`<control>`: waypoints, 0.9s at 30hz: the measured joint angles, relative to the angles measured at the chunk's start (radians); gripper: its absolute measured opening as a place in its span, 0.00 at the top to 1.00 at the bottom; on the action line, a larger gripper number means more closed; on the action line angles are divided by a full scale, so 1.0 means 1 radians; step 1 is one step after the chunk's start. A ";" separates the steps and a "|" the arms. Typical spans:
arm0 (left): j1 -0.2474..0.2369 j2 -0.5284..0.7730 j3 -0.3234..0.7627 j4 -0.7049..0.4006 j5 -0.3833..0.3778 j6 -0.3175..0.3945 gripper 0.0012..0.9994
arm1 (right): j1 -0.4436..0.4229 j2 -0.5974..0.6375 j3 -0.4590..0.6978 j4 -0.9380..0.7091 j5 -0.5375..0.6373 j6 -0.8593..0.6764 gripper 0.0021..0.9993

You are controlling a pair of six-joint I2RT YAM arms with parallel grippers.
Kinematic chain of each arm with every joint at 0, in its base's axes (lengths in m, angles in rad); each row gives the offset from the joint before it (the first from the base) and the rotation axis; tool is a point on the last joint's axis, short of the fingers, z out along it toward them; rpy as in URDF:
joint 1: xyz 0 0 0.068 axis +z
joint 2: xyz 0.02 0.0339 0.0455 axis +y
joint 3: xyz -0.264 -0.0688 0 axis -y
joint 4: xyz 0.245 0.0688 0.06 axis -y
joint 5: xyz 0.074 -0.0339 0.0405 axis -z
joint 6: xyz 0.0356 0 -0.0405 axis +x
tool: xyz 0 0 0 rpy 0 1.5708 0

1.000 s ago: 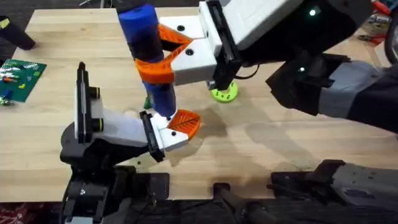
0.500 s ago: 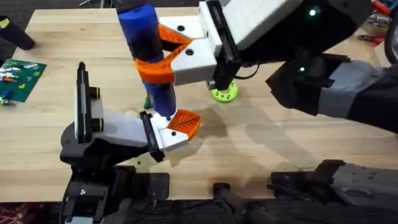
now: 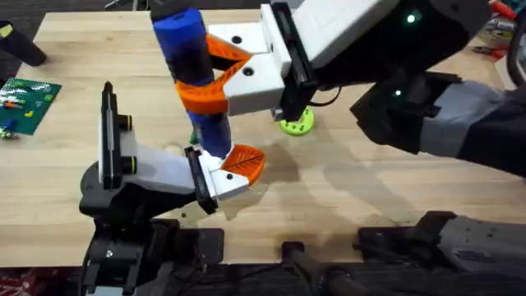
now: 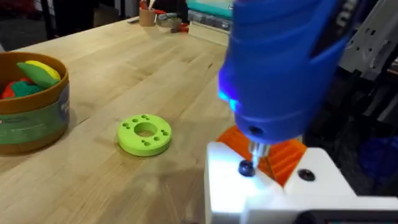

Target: Pick up the gripper from the table and insert it into the empty holder that is missing its gripper. Then pick up a screw, insert it into the mounting hole, and use the screwdriver to tighten it. Finally, clean up the table by picking up the vegetable and placing it into the bucket.

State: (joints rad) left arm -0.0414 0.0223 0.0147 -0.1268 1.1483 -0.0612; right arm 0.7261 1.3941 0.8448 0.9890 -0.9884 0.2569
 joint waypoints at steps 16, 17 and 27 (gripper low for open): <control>0.000 0.000 0.000 0.000 0.000 0.000 0.99 | 0.001 0.000 0.000 -0.002 0.000 -0.008 0.97; 0.000 0.000 0.000 0.000 0.000 0.000 0.99 | 0.001 0.000 0.000 -0.002 0.000 -0.008 0.97; 0.000 0.000 0.000 0.000 0.000 0.000 0.99 | 0.001 0.000 0.000 -0.003 0.000 -0.019 0.97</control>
State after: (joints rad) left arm -0.0414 0.0223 0.0147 -0.1267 1.1481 -0.0612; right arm 0.7273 1.3942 0.8448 0.9859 -0.9882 0.2375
